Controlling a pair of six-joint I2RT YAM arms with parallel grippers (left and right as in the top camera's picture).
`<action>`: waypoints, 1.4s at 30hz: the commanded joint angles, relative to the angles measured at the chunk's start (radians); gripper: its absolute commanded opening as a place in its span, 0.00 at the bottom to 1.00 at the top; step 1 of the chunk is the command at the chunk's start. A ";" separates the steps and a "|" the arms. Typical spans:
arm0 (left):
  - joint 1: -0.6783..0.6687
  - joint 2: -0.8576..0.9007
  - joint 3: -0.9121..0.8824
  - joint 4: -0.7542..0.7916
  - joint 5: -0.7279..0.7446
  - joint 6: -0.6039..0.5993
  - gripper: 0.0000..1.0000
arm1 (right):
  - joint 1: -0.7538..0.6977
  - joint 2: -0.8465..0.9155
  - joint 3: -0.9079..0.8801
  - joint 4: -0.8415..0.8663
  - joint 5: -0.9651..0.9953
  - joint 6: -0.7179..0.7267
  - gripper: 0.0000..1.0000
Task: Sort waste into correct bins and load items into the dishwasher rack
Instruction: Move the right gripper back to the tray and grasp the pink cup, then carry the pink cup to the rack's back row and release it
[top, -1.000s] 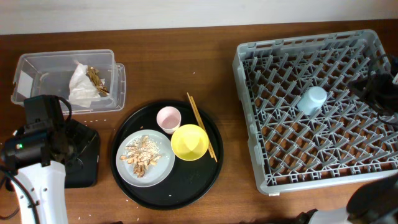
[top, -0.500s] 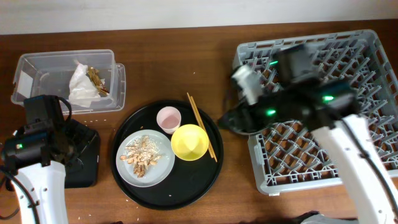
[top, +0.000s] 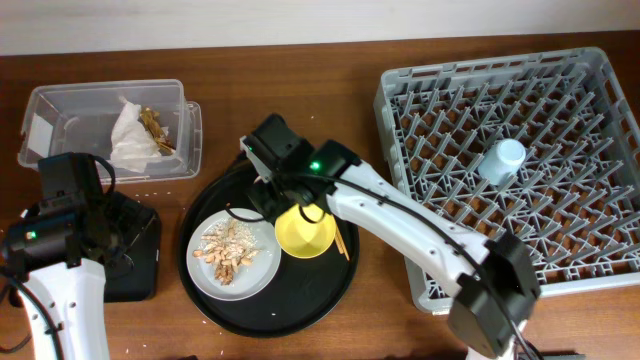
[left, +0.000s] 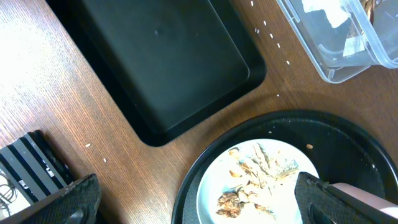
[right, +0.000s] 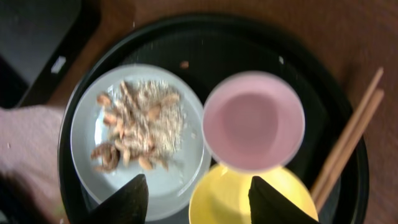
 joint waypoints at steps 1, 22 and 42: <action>0.005 -0.012 -0.003 0.000 0.000 -0.010 0.99 | 0.009 0.066 0.100 0.013 0.017 0.024 0.51; 0.005 -0.012 -0.003 0.000 0.000 -0.010 0.99 | 0.056 0.283 0.127 0.133 0.142 0.111 0.10; 0.005 -0.012 -0.003 0.000 0.000 -0.010 0.99 | -0.499 0.162 1.071 -0.820 -0.014 -0.027 0.04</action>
